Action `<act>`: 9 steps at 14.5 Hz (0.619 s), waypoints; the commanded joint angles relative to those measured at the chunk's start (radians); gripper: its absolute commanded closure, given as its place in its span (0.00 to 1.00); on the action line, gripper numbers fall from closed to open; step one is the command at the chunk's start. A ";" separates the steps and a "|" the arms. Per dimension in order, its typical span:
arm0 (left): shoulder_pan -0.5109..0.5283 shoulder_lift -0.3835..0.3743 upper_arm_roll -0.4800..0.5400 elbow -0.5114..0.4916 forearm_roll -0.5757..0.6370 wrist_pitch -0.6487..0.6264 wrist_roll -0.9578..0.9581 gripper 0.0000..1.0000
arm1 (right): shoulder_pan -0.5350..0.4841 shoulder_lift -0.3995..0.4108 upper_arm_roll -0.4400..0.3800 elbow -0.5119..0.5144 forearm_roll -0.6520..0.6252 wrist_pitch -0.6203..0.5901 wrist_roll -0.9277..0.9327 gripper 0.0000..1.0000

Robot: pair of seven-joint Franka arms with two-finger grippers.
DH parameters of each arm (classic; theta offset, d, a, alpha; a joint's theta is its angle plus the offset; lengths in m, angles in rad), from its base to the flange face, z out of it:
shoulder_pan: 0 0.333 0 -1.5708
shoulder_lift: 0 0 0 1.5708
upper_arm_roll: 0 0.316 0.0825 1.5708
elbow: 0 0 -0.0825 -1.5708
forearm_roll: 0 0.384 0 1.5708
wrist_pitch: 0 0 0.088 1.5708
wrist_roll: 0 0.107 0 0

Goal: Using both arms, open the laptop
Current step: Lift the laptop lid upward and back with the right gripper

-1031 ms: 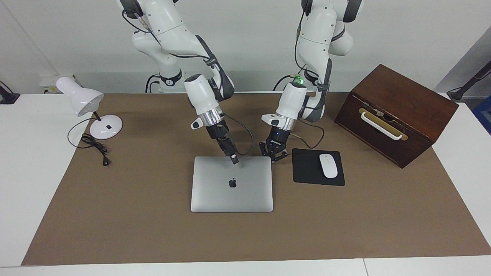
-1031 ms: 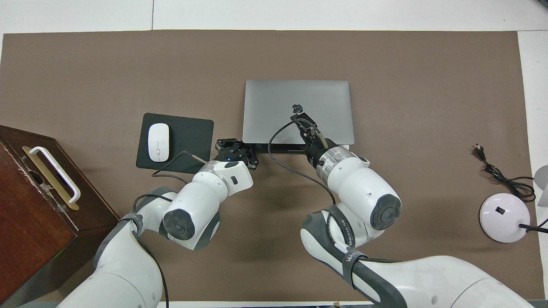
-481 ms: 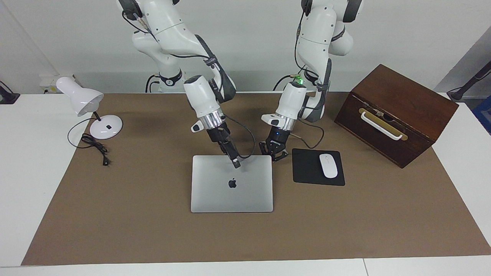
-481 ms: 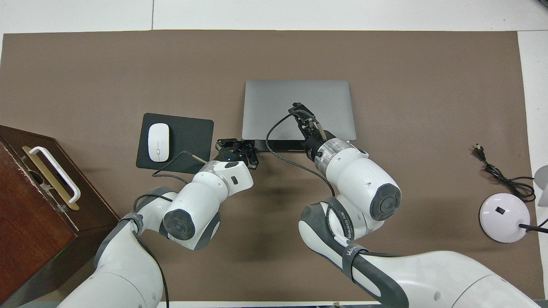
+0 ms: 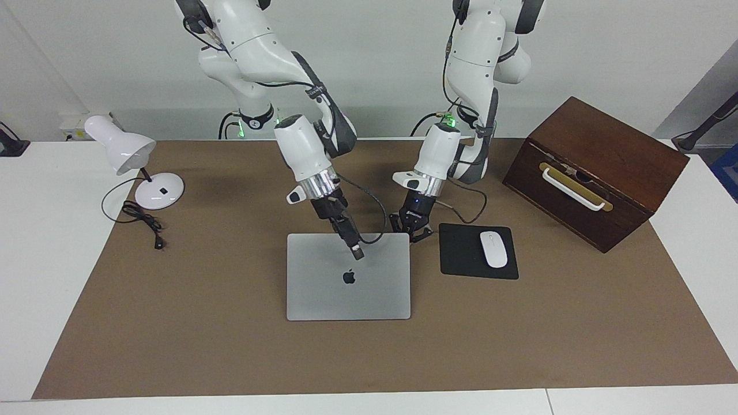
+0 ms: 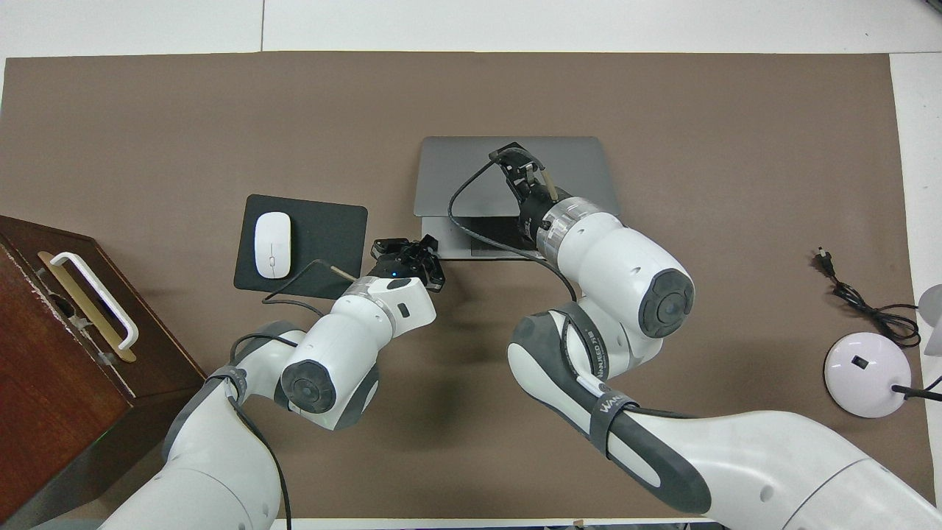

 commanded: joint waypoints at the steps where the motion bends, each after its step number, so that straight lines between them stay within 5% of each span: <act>1: -0.016 0.059 0.001 0.029 -0.006 0.009 0.012 1.00 | -0.011 0.051 0.005 0.110 0.019 -0.059 -0.040 0.00; 9: -0.016 0.059 0.001 0.029 -0.006 0.009 0.012 1.00 | -0.013 0.121 -0.033 0.407 0.005 -0.399 -0.043 0.00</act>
